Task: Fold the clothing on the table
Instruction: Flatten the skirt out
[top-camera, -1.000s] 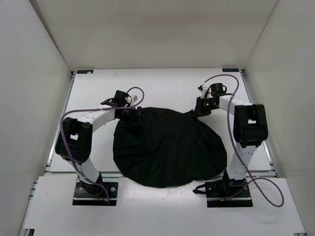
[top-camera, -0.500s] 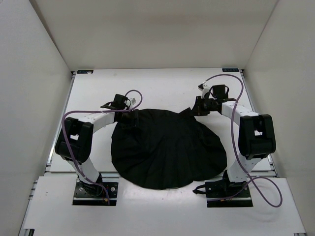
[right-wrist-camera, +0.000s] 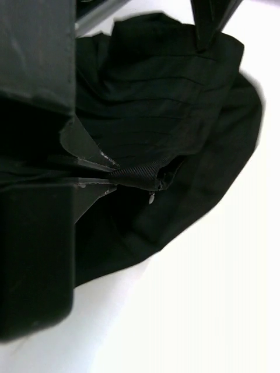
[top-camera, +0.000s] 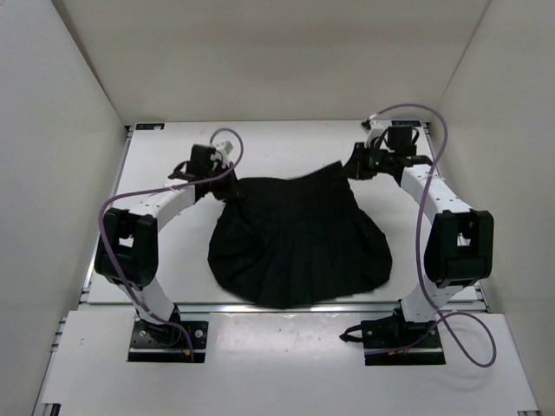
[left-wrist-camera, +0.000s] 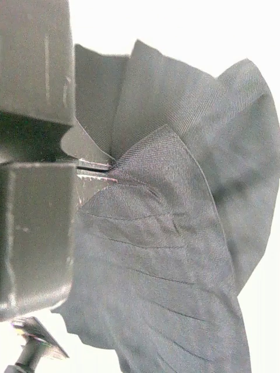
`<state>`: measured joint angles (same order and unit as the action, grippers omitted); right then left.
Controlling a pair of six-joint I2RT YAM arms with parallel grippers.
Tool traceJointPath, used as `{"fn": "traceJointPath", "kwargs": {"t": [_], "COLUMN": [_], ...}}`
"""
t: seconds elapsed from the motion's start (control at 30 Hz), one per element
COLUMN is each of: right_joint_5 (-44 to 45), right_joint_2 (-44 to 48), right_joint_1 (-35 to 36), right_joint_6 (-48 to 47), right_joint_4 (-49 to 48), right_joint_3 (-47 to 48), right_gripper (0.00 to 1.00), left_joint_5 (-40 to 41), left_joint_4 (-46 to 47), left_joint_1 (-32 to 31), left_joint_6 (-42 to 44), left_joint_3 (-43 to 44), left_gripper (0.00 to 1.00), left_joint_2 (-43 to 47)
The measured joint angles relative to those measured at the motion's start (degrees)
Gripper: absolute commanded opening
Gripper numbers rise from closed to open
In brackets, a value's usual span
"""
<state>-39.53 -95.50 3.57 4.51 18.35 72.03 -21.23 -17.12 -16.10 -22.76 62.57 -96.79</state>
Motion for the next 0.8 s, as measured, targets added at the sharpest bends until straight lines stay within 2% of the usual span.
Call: {"fn": "traceJointPath", "kwargs": {"t": [0.2,0.37,0.63,0.8], "right_joint_5": [0.0,0.0,0.9,-1.3], "right_joint_2": [8.4,19.4,36.8,39.9], "right_joint_1": [-0.6,-0.5,1.0,-3.0], "right_joint_6": [1.1,2.8,3.1,5.2], "right_joint_4": [-1.0,-5.1,-3.1,-1.1], "right_joint_3": [9.4,13.0,10.6,13.3], "right_gripper": [0.0,0.0,0.0,0.0], "left_joint_5": [0.3,0.8,1.1,1.3], "left_joint_4": [2.6,4.6,6.3,5.2], "left_joint_1": [2.9,2.0,-2.9,-2.9], "left_joint_6": [2.6,6.5,10.3,8.4], "left_joint_3": [14.6,24.2,21.3,21.5], "left_gripper": [0.0,0.0,0.0,0.0], "left_joint_2": [4.5,13.9,34.9,41.8]}}
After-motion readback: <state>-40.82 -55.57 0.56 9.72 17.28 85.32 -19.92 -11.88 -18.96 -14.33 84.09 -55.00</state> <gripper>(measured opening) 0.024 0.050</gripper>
